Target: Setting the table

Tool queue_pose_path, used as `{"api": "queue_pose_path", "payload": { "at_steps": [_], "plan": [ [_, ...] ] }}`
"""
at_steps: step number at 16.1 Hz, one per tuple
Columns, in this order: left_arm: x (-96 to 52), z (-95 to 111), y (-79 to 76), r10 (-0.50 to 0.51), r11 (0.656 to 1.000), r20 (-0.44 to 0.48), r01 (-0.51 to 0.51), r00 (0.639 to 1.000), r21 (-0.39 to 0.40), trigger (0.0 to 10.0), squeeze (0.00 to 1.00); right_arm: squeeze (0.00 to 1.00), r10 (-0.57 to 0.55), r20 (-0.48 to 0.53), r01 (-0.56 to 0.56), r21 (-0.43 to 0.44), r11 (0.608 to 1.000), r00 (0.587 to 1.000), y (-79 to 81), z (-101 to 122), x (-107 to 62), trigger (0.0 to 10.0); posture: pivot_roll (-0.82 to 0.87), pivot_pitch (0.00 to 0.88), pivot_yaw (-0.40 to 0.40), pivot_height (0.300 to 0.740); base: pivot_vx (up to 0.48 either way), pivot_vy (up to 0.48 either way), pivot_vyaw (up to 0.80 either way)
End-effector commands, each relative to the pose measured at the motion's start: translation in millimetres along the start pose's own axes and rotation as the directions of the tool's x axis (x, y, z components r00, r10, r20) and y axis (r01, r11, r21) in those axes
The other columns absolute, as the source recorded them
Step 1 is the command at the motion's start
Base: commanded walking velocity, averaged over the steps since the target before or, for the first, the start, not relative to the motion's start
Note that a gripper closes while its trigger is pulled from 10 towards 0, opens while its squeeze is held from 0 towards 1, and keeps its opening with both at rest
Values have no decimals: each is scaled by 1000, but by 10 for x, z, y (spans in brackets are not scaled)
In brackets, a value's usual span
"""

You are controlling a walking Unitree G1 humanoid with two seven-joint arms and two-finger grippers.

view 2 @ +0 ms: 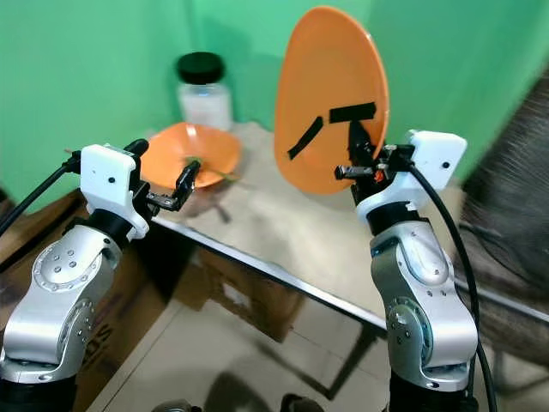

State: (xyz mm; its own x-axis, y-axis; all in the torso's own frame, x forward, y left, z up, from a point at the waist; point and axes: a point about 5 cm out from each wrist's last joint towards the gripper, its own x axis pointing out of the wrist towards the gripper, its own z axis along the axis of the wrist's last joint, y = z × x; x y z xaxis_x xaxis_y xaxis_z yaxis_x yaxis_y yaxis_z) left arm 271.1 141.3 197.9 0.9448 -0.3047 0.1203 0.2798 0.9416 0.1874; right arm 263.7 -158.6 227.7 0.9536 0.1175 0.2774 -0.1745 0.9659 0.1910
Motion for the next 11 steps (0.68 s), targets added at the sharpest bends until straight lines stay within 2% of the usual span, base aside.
{"api": "queue_pose_path", "payload": {
  "at_steps": [1,2,7,9,11],
  "plan": [
    [-18,-2,4,0,1000,-14,0,1000,22,10000,0,0,27,55,-27,6,1000,998,34,98,23,10000,146,0,-1,740,0,0,-800],
    [-28,-14,18,-6,998,-24,8,1000,55,10000,0,0,38,42,-39,10,999,998,51,74,18,10000,151,0,-11,740,0,0,-800],
    [-68,-33,40,5,999,-39,-4,999,38,10000,0,0,87,5,-87,30,996,996,111,16,37,10000,152,0,-16,740,0,0,-800],
    [-76,-49,46,13,999,-47,-11,999,35,10000,0,0,97,-16,-96,31,995,995,117,-12,31,10000,152,0,-18,740,0,0,0],
    [-88,-67,52,32,999,-54,-32,998,4,10000,0,0,133,-100,-130,31,991,986,145,-125,6,10000,153,0,-28,740,0,163,0]
  ]
}}
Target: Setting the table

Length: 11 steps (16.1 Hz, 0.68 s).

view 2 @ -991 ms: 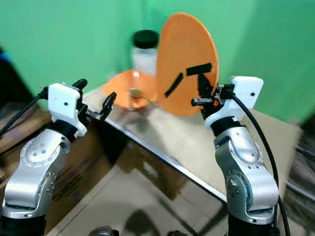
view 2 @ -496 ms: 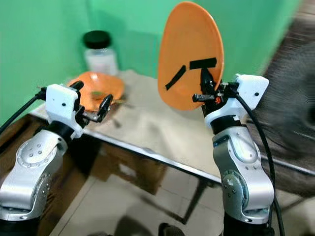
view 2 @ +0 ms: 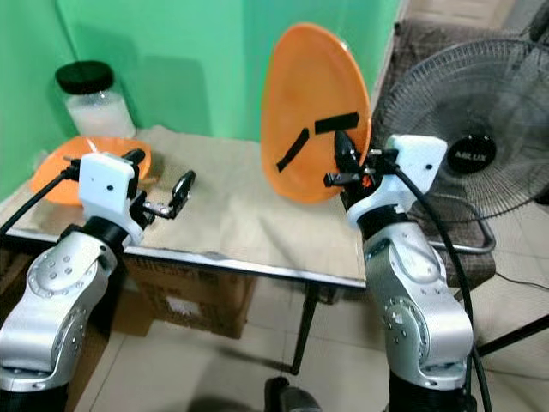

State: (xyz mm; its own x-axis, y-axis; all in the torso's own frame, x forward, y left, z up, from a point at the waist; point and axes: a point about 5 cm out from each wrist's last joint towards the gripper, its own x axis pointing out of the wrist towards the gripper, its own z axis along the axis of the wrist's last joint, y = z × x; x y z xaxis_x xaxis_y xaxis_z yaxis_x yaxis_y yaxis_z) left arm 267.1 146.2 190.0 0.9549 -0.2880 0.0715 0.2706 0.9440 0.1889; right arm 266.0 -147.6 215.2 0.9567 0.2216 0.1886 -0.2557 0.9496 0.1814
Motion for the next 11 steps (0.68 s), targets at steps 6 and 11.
{"api": "queue_pose_path", "payload": {
  "at_steps": [6,11],
  "plan": [
    [-47,-17,33,39,999,-14,-39,999,14,10000,0,0,73,-31,-73,4,997,997,63,-13,10,10000,158,0,-42,740,0,0,0],
    [-51,-17,22,48,999,-11,-48,999,7,10000,0,0,88,-48,-87,5,996,995,57,-10,15,10000,160,0,-53,740,0,0,0]
  ]
}}
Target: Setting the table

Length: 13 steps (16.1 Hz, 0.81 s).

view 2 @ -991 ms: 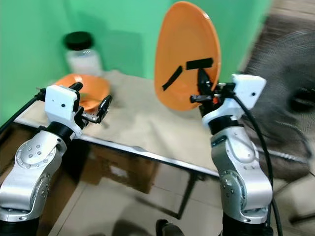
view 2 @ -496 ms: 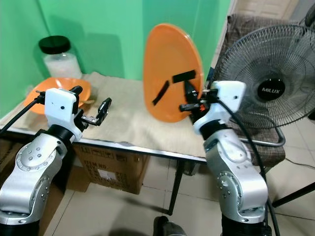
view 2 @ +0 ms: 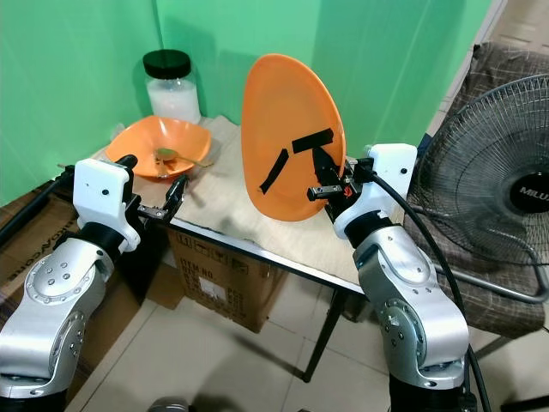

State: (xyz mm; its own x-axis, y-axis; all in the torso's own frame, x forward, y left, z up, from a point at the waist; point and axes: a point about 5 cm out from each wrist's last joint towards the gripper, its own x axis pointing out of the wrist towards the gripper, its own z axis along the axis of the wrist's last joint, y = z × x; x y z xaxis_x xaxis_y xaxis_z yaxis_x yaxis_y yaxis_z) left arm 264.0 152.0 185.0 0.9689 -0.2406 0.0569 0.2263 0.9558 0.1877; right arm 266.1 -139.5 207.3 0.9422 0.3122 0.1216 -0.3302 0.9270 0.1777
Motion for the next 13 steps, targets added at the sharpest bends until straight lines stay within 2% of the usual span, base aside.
{"api": "queue_pose_path", "payload": {
  "at_steps": [1,3,4,9,11,13],
  "plan": [
    [-3,33,-14,1,1000,9,-1,1000,2,10000,0,0,9,32,-9,-6,1000,999,-8,84,5,10000,159,0,-51,740,0,0,0],
    [-4,14,-25,-11,1000,1,11,1000,15,10000,0,0,-25,41,26,-9,1000,999,-30,86,-1,10000,157,0,-48,740,0,0,-203],
    [-2,13,-28,-16,1000,0,16,1000,22,10000,0,0,-72,64,72,-2,997,995,-72,97,-24,10000,154,0,-43,740,0,0,-800],
    [23,33,-35,-32,999,8,32,999,18,10000,0,0,-137,83,139,-15,990,987,-149,79,-130,10000,148,0,-27,740,0,0,-800],
    [38,18,-11,-35,999,4,35,999,7,10000,0,0,-191,72,193,-14,981,979,-201,-4,-217,10000,136,0,-5,740,0,0,-800],
    [58,24,-11,-40,999,4,40,999,7,10000,0,0,-207,66,209,-23,978,976,-212,-12,-227,10000,129,0,8,740,0,0,-800]
  ]
}}
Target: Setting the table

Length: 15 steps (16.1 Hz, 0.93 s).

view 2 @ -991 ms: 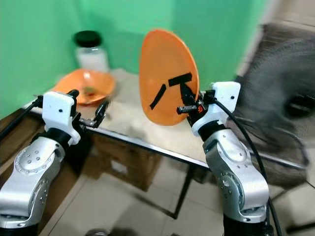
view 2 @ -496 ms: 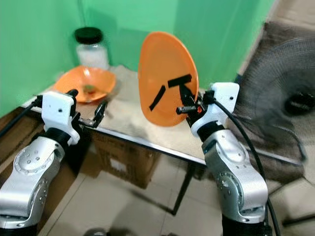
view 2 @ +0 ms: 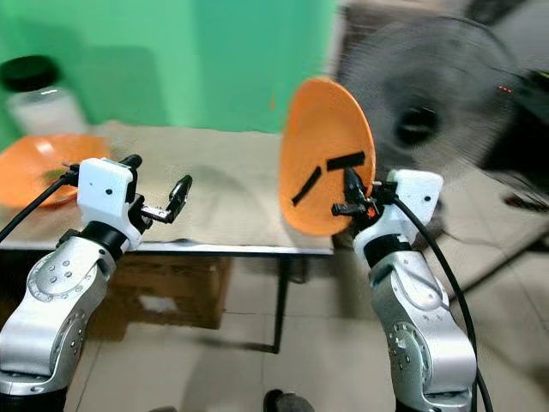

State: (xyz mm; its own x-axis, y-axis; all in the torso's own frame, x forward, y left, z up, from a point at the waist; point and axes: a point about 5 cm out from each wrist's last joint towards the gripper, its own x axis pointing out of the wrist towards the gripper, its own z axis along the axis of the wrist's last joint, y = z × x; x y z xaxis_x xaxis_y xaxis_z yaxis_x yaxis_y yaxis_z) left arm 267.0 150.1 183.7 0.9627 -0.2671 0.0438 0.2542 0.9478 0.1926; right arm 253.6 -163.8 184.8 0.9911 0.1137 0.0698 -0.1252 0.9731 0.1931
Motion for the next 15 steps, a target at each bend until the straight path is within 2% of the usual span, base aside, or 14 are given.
{"api": "queue_pose_path", "payload": {
  "at_steps": [1,2,11,14,15],
  "plan": [
    [31,38,-1,-14,1000,12,14,1000,4,10000,0,0,5,76,-3,-20,1000,997,32,153,-1,10000,124,0,13,740,0,0,-800],
    [37,34,-7,-20,1000,10,20,1000,2,10000,0,0,25,64,-23,-28,999,998,79,156,10,10000,119,0,14,740,0,0,-800],
    [0,-7,-35,1,1000,-4,-1,1000,-25,10000,0,0,96,17,-95,-34,995,995,145,177,50,10000,126,0,-28,740,0,0,0],
    [-12,-29,-32,9,1000,-14,-10,1000,-26,10000,0,0,104,3,-104,-35,994,995,149,173,48,10000,124,0,-32,740,0,474,0],
    [-16,-25,-25,19,1000,-13,-19,1000,-24,10000,0,0,104,-1,-104,-33,994,995,147,171,44,10000,123,0,-32,740,0,0,0]
  ]
}}
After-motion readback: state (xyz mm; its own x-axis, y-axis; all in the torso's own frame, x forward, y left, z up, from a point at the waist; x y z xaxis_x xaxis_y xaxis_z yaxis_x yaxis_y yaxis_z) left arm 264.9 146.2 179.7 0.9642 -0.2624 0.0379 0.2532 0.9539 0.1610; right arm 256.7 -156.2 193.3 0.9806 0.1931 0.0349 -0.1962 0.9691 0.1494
